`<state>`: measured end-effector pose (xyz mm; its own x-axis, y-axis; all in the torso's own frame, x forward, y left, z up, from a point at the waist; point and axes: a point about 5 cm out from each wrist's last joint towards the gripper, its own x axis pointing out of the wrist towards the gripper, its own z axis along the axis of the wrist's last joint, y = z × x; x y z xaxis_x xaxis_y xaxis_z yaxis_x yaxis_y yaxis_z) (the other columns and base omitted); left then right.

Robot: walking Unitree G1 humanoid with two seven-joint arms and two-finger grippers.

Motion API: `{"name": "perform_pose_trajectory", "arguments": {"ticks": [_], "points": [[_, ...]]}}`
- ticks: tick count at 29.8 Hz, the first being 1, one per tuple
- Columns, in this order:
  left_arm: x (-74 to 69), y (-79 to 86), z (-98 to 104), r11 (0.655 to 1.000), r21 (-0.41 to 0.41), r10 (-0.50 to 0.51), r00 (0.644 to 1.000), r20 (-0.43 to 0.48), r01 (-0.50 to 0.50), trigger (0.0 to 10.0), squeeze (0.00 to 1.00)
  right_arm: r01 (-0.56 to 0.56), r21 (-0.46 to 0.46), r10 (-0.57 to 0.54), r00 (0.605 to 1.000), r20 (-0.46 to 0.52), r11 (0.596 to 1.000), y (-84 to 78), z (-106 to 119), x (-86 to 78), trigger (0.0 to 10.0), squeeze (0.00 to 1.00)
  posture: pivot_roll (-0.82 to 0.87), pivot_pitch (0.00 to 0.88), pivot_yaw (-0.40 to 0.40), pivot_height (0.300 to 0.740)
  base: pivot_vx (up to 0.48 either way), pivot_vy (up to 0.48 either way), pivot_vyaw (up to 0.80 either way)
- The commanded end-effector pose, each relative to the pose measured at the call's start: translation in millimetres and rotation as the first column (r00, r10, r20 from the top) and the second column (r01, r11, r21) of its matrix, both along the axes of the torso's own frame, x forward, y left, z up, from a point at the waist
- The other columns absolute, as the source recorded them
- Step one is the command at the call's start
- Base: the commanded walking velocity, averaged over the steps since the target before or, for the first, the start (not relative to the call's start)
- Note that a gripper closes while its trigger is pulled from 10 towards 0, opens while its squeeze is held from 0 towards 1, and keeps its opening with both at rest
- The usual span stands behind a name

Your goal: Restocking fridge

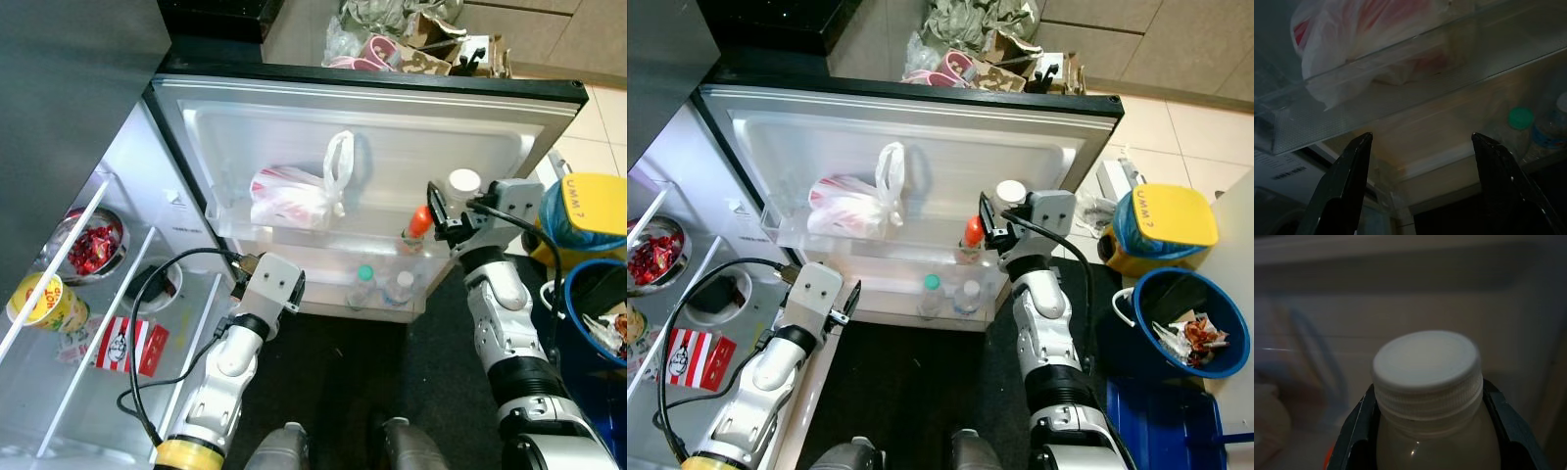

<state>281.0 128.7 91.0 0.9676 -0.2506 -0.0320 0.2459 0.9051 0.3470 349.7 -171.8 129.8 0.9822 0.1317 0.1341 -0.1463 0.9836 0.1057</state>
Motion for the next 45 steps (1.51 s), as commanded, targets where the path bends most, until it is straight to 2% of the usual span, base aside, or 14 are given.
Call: {"name": "perform_pose_trajectory", "arguments": {"ticks": [1, 4, 5, 6, 7, 9, 17, 18, 19, 27, 29, 33, 42, 45], "points": [[-4.6, 2.8, -6, 1.0, 0.02, -0.003, 1.0, -0.031, 0.003, 10.0, 0.0, 0.013, 0.02, -0.011, 0.996, -0.088, 1.0, -1.6, -25, -8.4, 10.0, 0.0, 0.11, 0.259, 0.012, 0.74, 0.0, 0.0, 0.0], [-4.2, 2.4, -5, 1.0, 0.02, -0.005, 0.999, -0.031, 0.005, 10.0, 0.0, 0.018, 0.022, -0.016, 0.995, -0.094, 1.0, -1.4, -28, -9.3, 10.0, 0.0, 0.11, 0.26, 0.014, 0.74, 0.0, 0.0, 0.0], [-3.9, 1.9, -5, 1.0, 0.021, -0.006, 0.999, -0.031, 0.007, 10.0, 0.0, 0.018, 0.022, -0.016, 0.995, -0.097, 1.0, -1.2, -29, -9.8, 10.0, 0.2, 0.11, 0.26, 0.014, 0.74, 0.0, 0.0, 0.0], [-3.6, 1.3, -5, 1.0, 0.02, -0.007, 0.999, -0.031, 0.008, 10.0, 0.0, 0.019, 0.023, -0.017, 0.995, -0.099, 1.0, -1.0, -31, -10.0, 10.0, 0.2, 0.11, 0.26, 0.013, 0.74, 0.0, 0.0, 0.0], [-3.3, 0.7, -5, 1.0, 0.02, -0.009, 0.999, -0.032, 0.009, 10.0, 0.0, 0.019, 0.023, -0.016, 0.995, -0.101, 1.0, -0.7, -32, -10.3, 10.0, 0.98, 0.1, 0.261, 0.012, 0.74, 0.0, 0.0, 0.0], [-3.3, -0.5, -5, 1.0, 0.019, -0.011, 0.999, -0.033, 0.011, 10.0, 0.0, 0.016, 0.021, -0.014, 0.995, -0.099, 1.0, -0.4, -33, -10.5, 10.0, 1.0, 0.1, 0.261, 0.011, 0.74, 0.0, 0.0, 0.0], [-3.5, -4.3, -6, 1.0, 0.013, -0.015, 0.999, -0.037, 0.015, 10.0, 0.0, 0.032, -0.041, -0.033, 0.999, -0.03, 0.999, -1.4, -25, -12.0, 10.0, 0.97, 0.09, 0.26, 0.001, 0.74, 0.0, 0.0, 0.0], [-3.6, -4.6, -6, 1.0, 0.012, -0.016, 0.999, -0.037, 0.016, 10.0, 0.0, 0.032, -0.054, -0.032, 0.999, -0.012, 0.998, -0.6, -22, -12.6, 10.0, 0.35, 0.09, 0.26, 0.001, 0.74, 0.0, 0.0, 0.0], [-3.7, -5.1, -6, 1.0, 0.012, -0.016, 0.999, -0.037, 0.017, 10.0, 0.0, 0.035, -0.065, -0.034, 0.999, 0.009, 0.997, 0.0, -19, -13.3, 10.0, 0.0, 0.09, 0.26, -0.003, 0.74, 0.0, 0.0, 0.0], [-4.3, -7.5, -7, 1.0, 0.009, -0.022, 0.999, -0.038, 0.022, 10.0, 0.0, 0.056, -0.145, -0.037, 0.991, 0.125, 0.988, 7.9, -4, -24.4, 10.0, 0.0, 0.08, 0.259, -0.01, 0.74, 0.0, 0.0, 0.0], [-4.0, -9.6, -8, 1.0, 0.008, -0.027, 0.999, -0.038, 0.027, 10.0, 0.0, 0.04, -0.184, -0.005, 0.983, 0.186, 0.982, 19.9, 4, -34.7, 10.0, 0.0, 0.07, 0.258, -0.013, 0.74, 0.0, 0.0, 0.0], [-3.5, -11.0, -8, 1.0, 0.006, -0.03, 0.999, -0.038, 0.03, 10.0, 0.0, 0.032, -0.184, 0.011, 0.973, 0.229, 0.982, 28.7, 14, -39.9, 10.0, 0.0, 0.07, 0.254, -0.019, 0.74, 0.0, 0.0, 0.0], [-2.6, -13.0, -8, 1.0, 0.002, -0.03, 0.999, -0.036, 0.03, 10.0, 0.0, 0.055, -0.207, 0.036, 0.911, 0.411, 0.977, 51.4, 64, -47.1, 10.0, 0.0, 0.06, 0.247, -0.023, 0.74, 0.0, 0.0, 0.0], [-2.5, -13.8, -8, 1.0, 0.0, -0.03, 0.999, -0.035, 0.03, 10.0, 0.0, 0.013, -0.221, 0.091, 0.886, 0.455, 0.975, 67.4, 82, -52.8, 10.0, 0.0, 0.06, 0.247, -0.023, 0.74, 0.0, 0.0, 0.0]]}}
